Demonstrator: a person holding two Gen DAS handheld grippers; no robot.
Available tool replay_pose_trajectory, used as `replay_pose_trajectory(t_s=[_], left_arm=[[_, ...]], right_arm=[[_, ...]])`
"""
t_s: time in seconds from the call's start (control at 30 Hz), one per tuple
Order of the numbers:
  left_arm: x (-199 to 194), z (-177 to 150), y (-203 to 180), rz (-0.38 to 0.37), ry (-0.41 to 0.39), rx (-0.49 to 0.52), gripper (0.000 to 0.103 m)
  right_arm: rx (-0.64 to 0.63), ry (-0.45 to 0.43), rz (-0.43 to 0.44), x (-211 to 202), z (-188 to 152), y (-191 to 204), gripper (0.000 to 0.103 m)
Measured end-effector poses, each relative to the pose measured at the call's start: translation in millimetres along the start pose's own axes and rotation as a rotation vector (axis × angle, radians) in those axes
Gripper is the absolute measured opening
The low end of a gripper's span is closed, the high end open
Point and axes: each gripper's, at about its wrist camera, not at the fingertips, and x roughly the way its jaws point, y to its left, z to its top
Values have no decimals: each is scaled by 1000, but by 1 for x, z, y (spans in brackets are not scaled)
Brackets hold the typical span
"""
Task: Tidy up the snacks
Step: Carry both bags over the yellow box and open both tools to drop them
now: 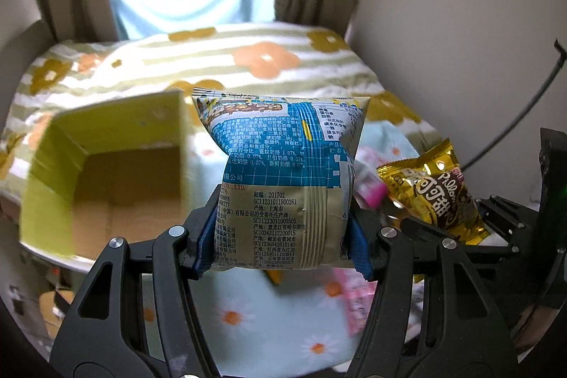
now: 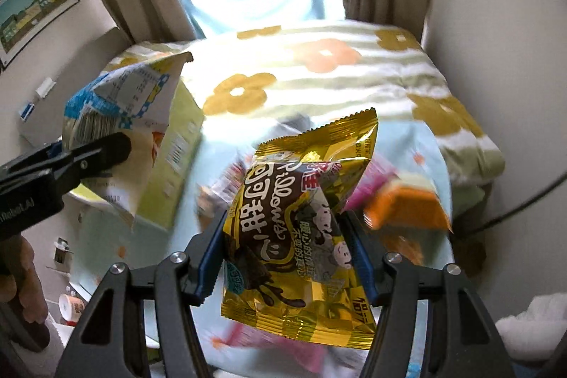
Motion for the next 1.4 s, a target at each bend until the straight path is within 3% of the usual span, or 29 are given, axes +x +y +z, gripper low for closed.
replay_pose_trajectory(t_s=[0.33,0.5,0.63,0.93,1.23,1.3,1.33,1.4], left_arm=[[-33,12,148,105,-49,-106,57],[-29,5,219,132,-21,-160,57],[-9,0,262,131,48,-187,57],[54,-17,296,84,232,-167,57],[82,-30,286,138,345,-126,60],[80,-29,284,141,357,-118,80],[80,-29,284,164,359,-107,100],[77,-29,284,205,348,-89,103]], right_arm=[[-87,-23,85,40,57,129,58],[-120,4,123,73,71,181,58],[-127,46,135,98,75,218,58],[-109,140,112,136,74,245,58],[-120,200,126,163,72,242,58],[-116,202,136,160,71,238,58],[-124,201,137,160,72,239,58],[-141,200,128,159,71,238,58]])
